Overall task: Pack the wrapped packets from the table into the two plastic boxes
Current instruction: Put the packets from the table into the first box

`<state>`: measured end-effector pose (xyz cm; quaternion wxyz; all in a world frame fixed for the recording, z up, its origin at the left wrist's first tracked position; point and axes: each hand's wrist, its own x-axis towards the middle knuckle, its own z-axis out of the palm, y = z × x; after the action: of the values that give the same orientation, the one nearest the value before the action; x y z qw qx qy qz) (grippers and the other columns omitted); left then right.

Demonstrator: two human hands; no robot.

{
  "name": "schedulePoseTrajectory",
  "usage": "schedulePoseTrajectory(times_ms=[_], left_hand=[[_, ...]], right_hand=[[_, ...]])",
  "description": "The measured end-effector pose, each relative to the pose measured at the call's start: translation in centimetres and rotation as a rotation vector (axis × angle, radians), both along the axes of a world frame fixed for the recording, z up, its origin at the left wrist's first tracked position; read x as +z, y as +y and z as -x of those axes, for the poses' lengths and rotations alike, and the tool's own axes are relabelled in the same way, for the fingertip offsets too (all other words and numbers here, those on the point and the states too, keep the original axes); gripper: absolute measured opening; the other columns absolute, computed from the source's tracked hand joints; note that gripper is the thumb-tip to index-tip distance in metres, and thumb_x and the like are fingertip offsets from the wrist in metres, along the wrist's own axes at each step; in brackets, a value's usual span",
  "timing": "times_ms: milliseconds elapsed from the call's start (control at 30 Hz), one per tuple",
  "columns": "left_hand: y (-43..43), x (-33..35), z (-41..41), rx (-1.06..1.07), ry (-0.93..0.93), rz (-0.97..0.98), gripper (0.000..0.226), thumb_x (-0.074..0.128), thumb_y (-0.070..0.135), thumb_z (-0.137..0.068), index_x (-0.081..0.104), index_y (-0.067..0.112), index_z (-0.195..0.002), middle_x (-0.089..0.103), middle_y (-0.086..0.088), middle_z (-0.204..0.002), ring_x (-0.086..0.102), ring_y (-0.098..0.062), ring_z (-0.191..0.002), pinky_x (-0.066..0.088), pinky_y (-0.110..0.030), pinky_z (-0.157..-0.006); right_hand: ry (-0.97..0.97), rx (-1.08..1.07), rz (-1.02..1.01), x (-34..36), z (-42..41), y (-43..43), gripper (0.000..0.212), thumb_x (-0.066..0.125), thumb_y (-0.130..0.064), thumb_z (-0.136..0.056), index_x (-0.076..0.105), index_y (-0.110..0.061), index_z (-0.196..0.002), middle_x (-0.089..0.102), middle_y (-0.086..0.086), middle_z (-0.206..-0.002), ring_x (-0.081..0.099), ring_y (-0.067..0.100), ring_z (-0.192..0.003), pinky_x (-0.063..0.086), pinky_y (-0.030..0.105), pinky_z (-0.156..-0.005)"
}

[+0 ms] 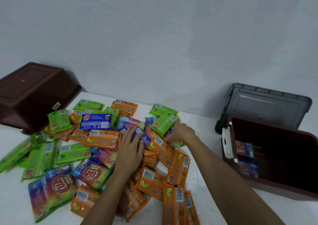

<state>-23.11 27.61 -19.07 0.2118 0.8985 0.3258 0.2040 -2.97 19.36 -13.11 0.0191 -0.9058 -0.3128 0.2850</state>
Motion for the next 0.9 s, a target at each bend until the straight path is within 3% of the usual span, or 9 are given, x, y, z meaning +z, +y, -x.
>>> schedulePoseTrajectory(times_ms=[133,267,467,600,767,900], left_hand=[[0.1,-0.1,0.0,-0.001,0.004,0.01,0.054,0.022,0.044,-0.096,0.053,0.021,-0.133,0.038,-0.002,-0.15,0.025,-0.02,-0.143,0.021,-0.035,-0.114],[0.1,-0.1,0.0,0.006,0.008,0.012,0.052,0.025,0.043,-0.096,0.053,0.021,-0.134,0.038,-0.002,-0.15,0.026,-0.02,-0.142,0.022,-0.034,-0.113],[-0.1,0.4,-0.1,0.045,0.016,0.073,0.044,0.038,0.041,-0.094,0.053,0.024,-0.132,0.031,-0.006,-0.153,0.021,-0.024,-0.143,0.025,-0.043,-0.115],[0.1,1.2,-0.7,0.093,0.086,0.134,0.042,0.052,0.036,-0.094,0.048,0.029,-0.135,0.024,-0.007,-0.157,0.011,-0.027,-0.146,0.017,-0.044,-0.116],[0.3,2.9,-1.6,0.126,0.236,0.099,0.054,0.059,0.036,-0.09,0.039,0.029,-0.14,0.035,-0.009,-0.146,0.024,-0.028,-0.137,0.029,-0.041,-0.109],[0.5,4.3,-2.2,0.152,0.287,0.149,0.071,0.069,0.034,-0.085,0.03,0.031,-0.144,0.036,-0.013,-0.14,0.035,-0.032,-0.131,0.034,-0.044,-0.106]], right_hand=[[-0.031,0.006,0.014,0.6,-0.9,-1.0,0.09,0.075,-0.054,-0.067,0.035,-0.014,-0.137,0.056,0.007,-0.124,0.058,0.024,-0.111,0.053,0.037,-0.087],[0.176,-0.112,-0.047,2.0,-2.1,-2.3,0.052,0.076,-0.041,-0.071,0.054,-0.015,-0.11,0.063,0.007,-0.107,0.064,0.021,-0.094,0.059,0.036,-0.079],[0.351,-0.245,-0.198,3.9,-2.7,-4.9,0.05,0.073,-0.046,-0.076,0.065,-0.009,-0.108,0.067,0.008,-0.101,0.063,0.017,-0.084,0.054,0.028,-0.06],[0.588,-0.338,-0.439,5.3,-1.8,-6.6,0.037,0.067,-0.034,-0.085,0.064,-0.013,-0.115,0.067,0.014,-0.11,0.067,0.025,-0.089,0.062,0.038,-0.071],[0.898,-0.48,-0.768,5.9,0.1,-8.0,0.033,0.046,-0.003,-0.089,0.06,-0.012,-0.118,0.062,0.015,-0.102,0.063,0.029,-0.088,0.059,0.048,-0.077],[0.948,-0.556,-0.861,5.7,1.0,-8.4,0.025,0.054,-0.007,-0.091,0.06,-0.014,-0.114,0.067,0.013,-0.105,0.065,0.027,-0.094,0.057,0.049,-0.084]])
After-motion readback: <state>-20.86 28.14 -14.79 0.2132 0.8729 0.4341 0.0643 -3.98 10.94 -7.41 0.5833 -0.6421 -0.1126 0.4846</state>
